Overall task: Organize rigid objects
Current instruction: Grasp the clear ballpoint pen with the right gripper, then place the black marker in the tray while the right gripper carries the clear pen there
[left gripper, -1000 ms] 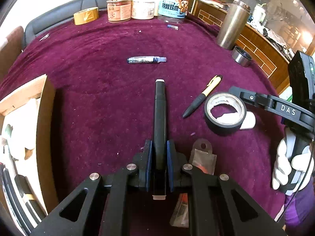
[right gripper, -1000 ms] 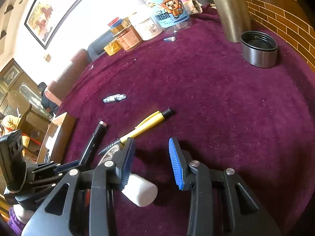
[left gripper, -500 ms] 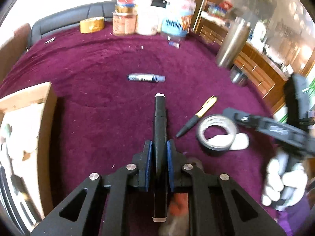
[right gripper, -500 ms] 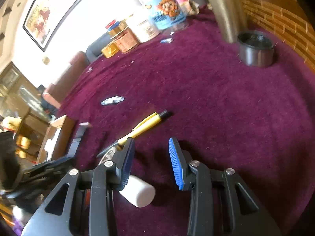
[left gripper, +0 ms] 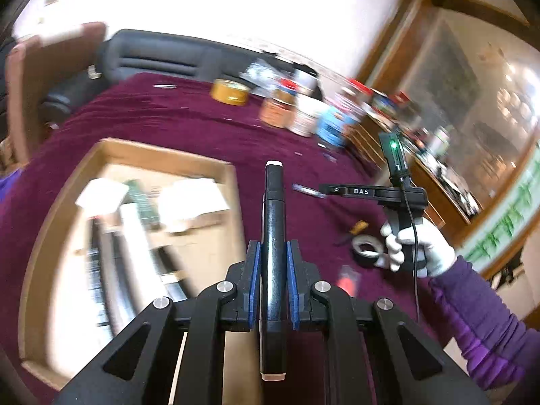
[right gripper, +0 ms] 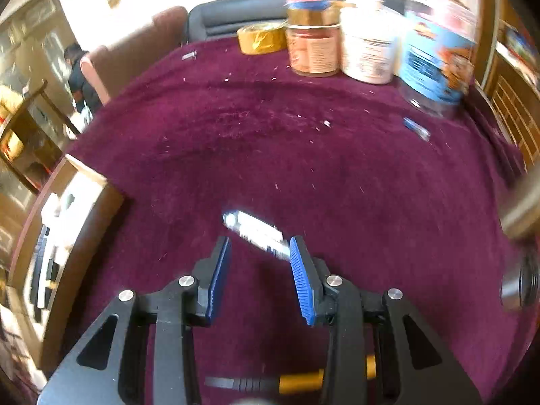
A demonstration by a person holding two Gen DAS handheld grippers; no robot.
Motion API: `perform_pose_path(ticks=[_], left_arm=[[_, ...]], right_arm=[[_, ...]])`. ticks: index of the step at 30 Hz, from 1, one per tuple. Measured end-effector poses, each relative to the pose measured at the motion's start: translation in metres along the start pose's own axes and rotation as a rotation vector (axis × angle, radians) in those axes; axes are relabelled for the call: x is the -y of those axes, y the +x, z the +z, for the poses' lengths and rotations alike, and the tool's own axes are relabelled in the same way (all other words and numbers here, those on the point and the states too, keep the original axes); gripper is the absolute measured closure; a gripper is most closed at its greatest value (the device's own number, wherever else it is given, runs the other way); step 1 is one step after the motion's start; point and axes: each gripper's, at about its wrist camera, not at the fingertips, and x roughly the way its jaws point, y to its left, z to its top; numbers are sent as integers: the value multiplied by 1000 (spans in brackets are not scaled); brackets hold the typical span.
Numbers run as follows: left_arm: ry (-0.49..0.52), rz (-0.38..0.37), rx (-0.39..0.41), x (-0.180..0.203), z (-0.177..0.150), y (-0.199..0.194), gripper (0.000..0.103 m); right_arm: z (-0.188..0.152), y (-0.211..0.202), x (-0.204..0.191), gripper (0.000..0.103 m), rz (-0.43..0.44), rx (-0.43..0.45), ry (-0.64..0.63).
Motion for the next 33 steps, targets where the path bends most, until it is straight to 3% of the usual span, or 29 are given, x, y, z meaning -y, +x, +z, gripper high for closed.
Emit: perform_pose_path(ticks=[5, 10, 13, 14, 15, 16, 19, 26, 33], left_arm=[[-70, 90, 15, -49, -3, -11, 91], [-141, 115, 0, -76, -14, -7, 91], [-154, 114, -9, -80, -20, -1, 91], [-154, 114, -10, -81, -21, -1, 91], [-156, 111, -12, -82, -21, 0, 91], [-158, 112, -12, -82, -22, 0, 91], [-159, 121, -10, -87, -23, -6, 91], [-181, 178, -27, -99, -27, -15, 91], [-237, 250, -101, -119, -31, -1, 91]], right_arm=[[12, 16, -11, 70, -28, -80, -112], [19, 28, -15, 70, -52, -153, -144], [22, 40, -28, 70, -114, -196, -214], [23, 41, -31, 72, -122, -194, -218], [26, 42, -32, 86, -123, -207, -202], [26, 42, -32, 90, -109, -213, -186], [21, 40, -33, 91, -109, -197, -142], [1, -8, -40, 90, 31, -103, -31], [-15, -49, -110, 90, 235, -63, -63]])
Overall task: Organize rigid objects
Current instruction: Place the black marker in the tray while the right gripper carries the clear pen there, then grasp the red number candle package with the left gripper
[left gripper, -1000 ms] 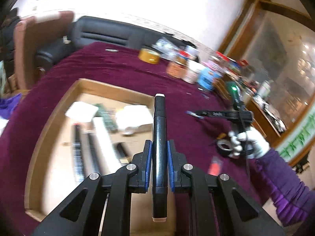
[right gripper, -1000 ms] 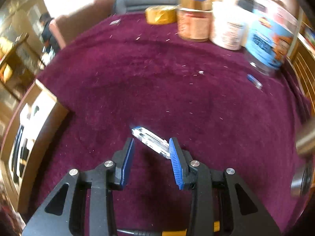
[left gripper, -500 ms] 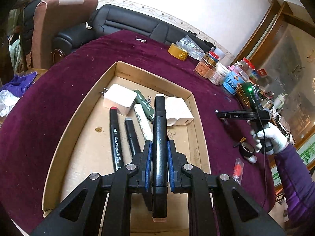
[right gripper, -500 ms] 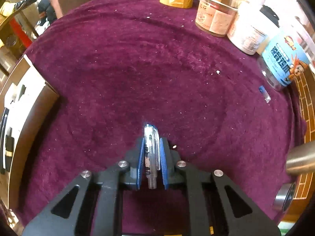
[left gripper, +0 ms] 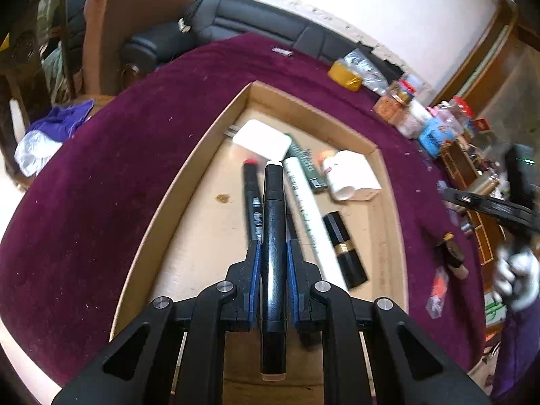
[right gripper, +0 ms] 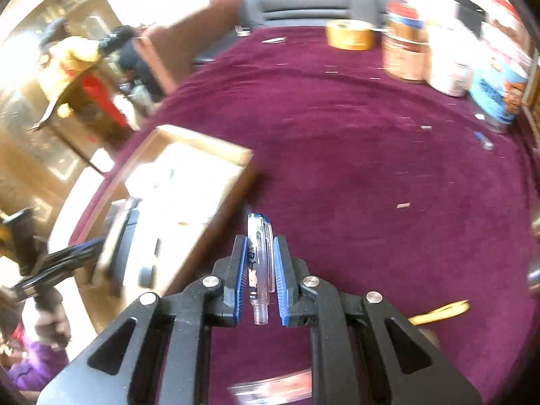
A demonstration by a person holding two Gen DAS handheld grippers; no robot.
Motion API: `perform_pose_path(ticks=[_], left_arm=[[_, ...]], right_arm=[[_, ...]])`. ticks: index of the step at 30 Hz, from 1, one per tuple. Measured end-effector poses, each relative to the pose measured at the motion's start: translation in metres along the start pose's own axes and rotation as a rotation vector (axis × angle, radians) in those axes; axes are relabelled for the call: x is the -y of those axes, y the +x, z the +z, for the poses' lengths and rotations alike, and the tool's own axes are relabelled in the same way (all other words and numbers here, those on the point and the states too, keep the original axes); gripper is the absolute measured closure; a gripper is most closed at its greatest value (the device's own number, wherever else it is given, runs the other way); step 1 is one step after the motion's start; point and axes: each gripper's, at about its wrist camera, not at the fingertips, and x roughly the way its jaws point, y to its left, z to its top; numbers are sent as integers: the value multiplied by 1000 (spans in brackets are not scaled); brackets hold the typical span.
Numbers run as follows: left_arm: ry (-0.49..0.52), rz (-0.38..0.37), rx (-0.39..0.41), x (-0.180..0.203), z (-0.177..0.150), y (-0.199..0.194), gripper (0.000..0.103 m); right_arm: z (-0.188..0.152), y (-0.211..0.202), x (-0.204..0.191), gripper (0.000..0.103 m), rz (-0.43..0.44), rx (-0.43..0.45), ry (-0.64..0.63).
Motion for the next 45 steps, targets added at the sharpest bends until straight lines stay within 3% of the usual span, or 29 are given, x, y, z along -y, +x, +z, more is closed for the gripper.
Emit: perform_pose_path(ticks=[7, 12, 17, 23, 26, 28, 30, 31, 35, 39, 45], left_arm=[[-10, 124, 33, -11, 6, 5, 89], [23, 103, 97, -9, -4, -21, 71], [24, 70, 162, -3, -13, -51, 63], [48, 30, 195, 12, -20, -66, 59], [67, 1, 200, 24, -23, -70, 55], [86, -22, 199, 34, -25, -72, 52], [117, -53, 193, 49, -29, -72, 45], [142, -75, 184, 60, -31, -71, 44], [229, -137, 117, 103, -43, -56, 43], [324, -162, 24, 153, -61, -31, 43], [503, -135, -66, 226, -94, 2, 43]], right_arm=[[-16, 28, -72, 90, 81, -45, -54], [-17, 53, -96, 90, 52, -80, -44], [-18, 67, -105, 89, -40, -85, -56], [-22, 43, -96, 89, -28, -26, -25], [-28, 7, -80, 87, -53, 58, -21], [-38, -24, -57, 78, -94, 124, -1], [-51, -52, -28, 57, -141, 183, 48], [-57, -63, -12, 54, -158, 211, 79], [-89, -99, 63, 53, -235, 281, 234], [-120, -108, 127, 53, -299, 321, 369], [-145, -95, 175, 53, -225, 372, 478]])
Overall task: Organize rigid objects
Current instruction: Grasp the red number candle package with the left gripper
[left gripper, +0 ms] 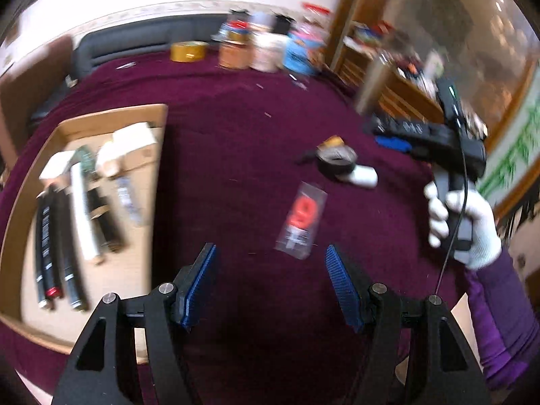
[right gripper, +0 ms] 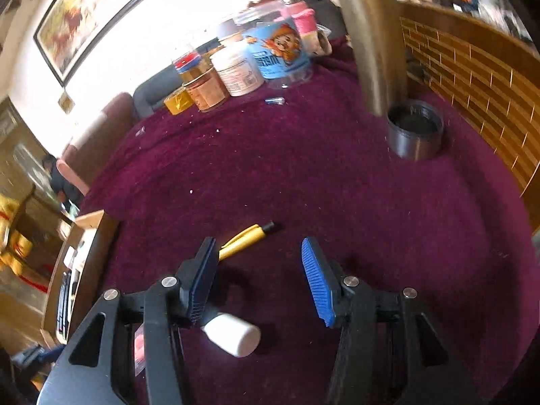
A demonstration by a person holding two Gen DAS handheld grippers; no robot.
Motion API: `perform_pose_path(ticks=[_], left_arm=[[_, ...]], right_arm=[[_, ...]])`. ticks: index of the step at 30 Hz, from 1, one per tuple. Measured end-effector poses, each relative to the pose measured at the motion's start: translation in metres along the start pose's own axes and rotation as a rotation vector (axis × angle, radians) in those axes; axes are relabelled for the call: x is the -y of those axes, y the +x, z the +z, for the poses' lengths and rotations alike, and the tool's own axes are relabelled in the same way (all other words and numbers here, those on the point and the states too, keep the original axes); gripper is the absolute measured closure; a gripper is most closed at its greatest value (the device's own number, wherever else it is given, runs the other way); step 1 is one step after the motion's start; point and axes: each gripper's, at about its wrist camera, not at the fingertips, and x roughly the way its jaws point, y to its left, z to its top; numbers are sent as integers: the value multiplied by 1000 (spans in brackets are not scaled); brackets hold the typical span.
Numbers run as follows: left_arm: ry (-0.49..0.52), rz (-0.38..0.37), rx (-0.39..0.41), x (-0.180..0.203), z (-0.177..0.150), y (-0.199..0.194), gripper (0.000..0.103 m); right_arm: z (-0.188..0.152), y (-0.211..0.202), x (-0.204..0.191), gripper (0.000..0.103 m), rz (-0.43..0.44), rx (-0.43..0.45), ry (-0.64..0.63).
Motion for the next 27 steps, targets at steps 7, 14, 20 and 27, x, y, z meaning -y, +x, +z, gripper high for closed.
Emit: perform_pose_path(ticks=[7, 14, 20, 27], left_arm=[[89, 97, -81, 23, 15, 52, 43], [157, 130, -79, 44, 20, 91, 41], [130, 93, -56, 38, 19, 82, 80], [34, 4, 53, 19, 20, 29, 80]], right_arm=[[-9, 13, 19, 54, 57, -14, 54], [-14, 16, 19, 54, 90, -39, 52], [-17, 15, 22, 53, 96, -39, 60], [-15, 17, 24, 53, 97, -40, 62]])
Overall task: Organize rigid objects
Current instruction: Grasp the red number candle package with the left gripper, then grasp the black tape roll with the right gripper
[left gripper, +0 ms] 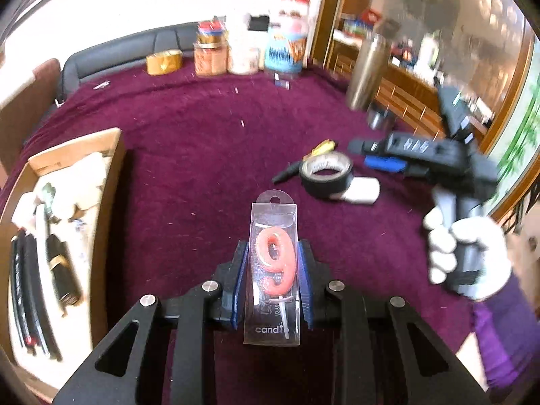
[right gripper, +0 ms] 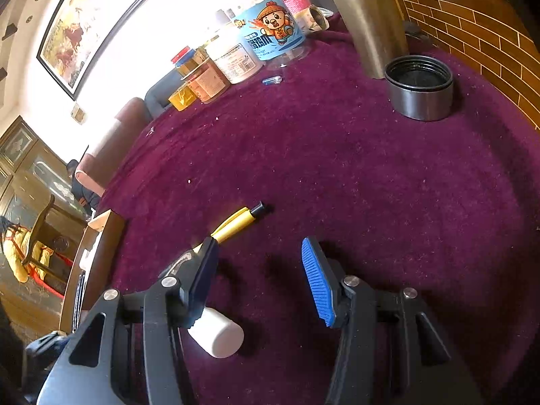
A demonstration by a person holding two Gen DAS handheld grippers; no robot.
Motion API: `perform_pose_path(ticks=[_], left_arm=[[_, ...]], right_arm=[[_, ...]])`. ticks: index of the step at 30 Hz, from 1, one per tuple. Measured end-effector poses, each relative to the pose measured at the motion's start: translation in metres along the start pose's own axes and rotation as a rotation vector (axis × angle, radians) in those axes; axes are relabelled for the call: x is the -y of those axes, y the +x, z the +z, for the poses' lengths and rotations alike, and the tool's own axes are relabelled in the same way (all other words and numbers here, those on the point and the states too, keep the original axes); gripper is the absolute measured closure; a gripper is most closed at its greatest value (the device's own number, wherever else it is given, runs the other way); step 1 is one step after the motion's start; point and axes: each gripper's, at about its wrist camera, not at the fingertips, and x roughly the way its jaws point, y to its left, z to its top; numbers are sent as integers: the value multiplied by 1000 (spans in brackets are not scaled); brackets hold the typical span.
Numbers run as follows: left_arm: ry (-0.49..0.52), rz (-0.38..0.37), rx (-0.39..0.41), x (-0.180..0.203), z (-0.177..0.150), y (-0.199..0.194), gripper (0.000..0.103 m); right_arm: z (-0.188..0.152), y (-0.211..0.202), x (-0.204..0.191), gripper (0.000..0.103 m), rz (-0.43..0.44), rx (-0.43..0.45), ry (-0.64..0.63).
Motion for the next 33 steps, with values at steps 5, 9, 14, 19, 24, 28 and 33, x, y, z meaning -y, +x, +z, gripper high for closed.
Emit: perform_pose_path(ticks=[5, 9, 14, 19, 24, 28, 33], left_arm=[[-43, -18, 67, -18, -7, -40, 80], [-61, -3, 102, -35, -17, -65, 80], [-125, 21, 135, -66, -28, -82, 80], [-189, 48, 148, -93, -36, -91, 80], [-234, 105, 163, -120, -44, -101, 80], [-282, 158, 166, -146, -52, -108, 80], [-359, 248, 148, -185, -63, -112, 80]], right_arm=[[2, 3, -9, 53, -51, -18, -33], [8, 1, -29, 53, -64, -81, -66], [15, 9, -64, 53, -118, -172, -178], [9, 38, -82, 63, -195, -282, -264], [0, 46, -91, 86, -220, -273, -286], [0, 28, -97, 86, -170, -232, -270], [-1, 12, -124, 86, -71, -212, -285]])
